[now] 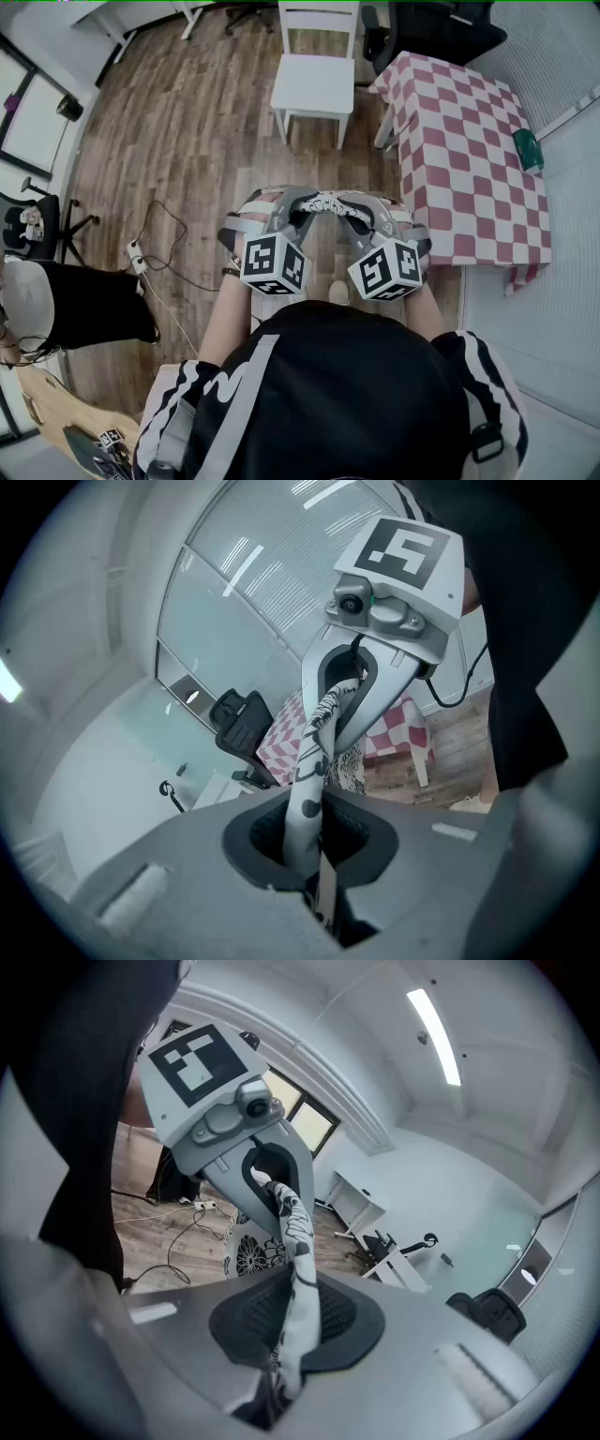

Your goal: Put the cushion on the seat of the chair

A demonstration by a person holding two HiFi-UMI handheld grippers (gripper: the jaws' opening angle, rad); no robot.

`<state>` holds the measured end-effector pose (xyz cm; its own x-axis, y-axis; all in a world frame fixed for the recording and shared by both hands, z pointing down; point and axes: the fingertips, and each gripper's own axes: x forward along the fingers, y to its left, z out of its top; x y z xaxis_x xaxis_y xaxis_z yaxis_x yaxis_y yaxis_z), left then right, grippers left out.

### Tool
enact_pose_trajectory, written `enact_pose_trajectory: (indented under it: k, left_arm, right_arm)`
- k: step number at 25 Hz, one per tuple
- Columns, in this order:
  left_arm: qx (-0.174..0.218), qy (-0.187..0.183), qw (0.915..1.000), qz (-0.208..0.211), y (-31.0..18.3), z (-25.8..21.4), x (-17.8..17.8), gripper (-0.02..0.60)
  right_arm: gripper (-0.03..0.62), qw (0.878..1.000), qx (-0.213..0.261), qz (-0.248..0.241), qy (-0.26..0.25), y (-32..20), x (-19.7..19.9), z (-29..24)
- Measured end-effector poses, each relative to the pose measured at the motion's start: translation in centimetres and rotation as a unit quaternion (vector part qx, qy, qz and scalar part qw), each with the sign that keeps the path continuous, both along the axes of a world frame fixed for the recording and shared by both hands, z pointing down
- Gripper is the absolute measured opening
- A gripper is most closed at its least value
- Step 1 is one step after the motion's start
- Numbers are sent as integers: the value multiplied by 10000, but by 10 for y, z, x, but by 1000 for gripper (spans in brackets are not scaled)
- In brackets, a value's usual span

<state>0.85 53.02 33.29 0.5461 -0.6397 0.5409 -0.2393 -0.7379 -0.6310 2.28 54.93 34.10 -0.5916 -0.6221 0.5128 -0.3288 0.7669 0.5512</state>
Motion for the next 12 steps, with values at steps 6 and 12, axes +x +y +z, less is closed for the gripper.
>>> enact_pose_trajectory:
  k: [6,12]
  left_arm:
    - [4,41,10000,-31,-2,-1,-7,15]
    - [13,72,10000,-16,-2,-1,-14,15]
  right_arm:
    - [8,10000,-30,33,-57,-2,-7,0]
    - [8,10000,-9,26,0,0,-15,1]
